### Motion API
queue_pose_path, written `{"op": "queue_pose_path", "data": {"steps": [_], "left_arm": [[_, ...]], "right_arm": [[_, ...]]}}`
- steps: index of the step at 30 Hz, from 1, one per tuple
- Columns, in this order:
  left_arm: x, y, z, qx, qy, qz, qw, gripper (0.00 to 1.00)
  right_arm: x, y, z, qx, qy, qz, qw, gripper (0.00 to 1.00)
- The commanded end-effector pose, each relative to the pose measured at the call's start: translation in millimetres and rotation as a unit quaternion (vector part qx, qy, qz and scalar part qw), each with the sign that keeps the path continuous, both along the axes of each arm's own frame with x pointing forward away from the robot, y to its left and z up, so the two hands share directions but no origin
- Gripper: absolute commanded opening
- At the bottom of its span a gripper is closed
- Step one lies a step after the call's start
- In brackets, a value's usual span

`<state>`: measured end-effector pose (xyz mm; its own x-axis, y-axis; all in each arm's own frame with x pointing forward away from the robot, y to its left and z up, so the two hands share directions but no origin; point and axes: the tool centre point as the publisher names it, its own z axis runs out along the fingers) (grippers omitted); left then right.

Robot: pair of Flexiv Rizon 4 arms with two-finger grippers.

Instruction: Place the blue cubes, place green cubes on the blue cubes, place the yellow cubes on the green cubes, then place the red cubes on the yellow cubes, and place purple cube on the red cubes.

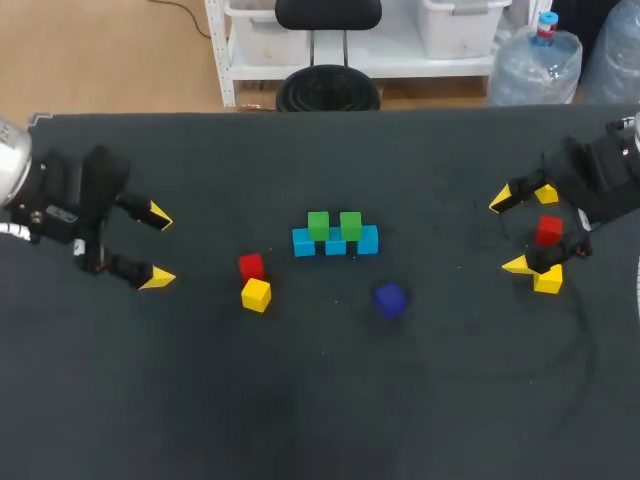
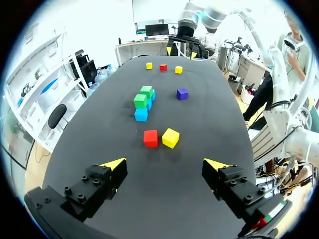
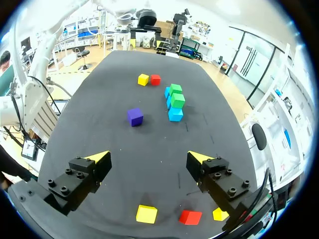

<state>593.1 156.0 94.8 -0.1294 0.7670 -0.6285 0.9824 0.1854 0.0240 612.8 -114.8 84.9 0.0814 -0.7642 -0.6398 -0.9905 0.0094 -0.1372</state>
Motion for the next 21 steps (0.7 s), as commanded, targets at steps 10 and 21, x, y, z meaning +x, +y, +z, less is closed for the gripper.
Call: {"op": "queue_pose_path", "data": {"steps": [10,21], "left_arm": [[1.3,1,-0.7,0.0,0.0,-0.001,1.0,1.0],[1.3,1,-0.7,0.0,0.0,-0.001,1.0,1.0]], "right_arm": [[-3.0,-33,-4,-0.038,-0.008,-0.027,0.999,1.0],[-22.4,-67,-19,-0.049,0.017,-0.052,0.997,1.0]]}}
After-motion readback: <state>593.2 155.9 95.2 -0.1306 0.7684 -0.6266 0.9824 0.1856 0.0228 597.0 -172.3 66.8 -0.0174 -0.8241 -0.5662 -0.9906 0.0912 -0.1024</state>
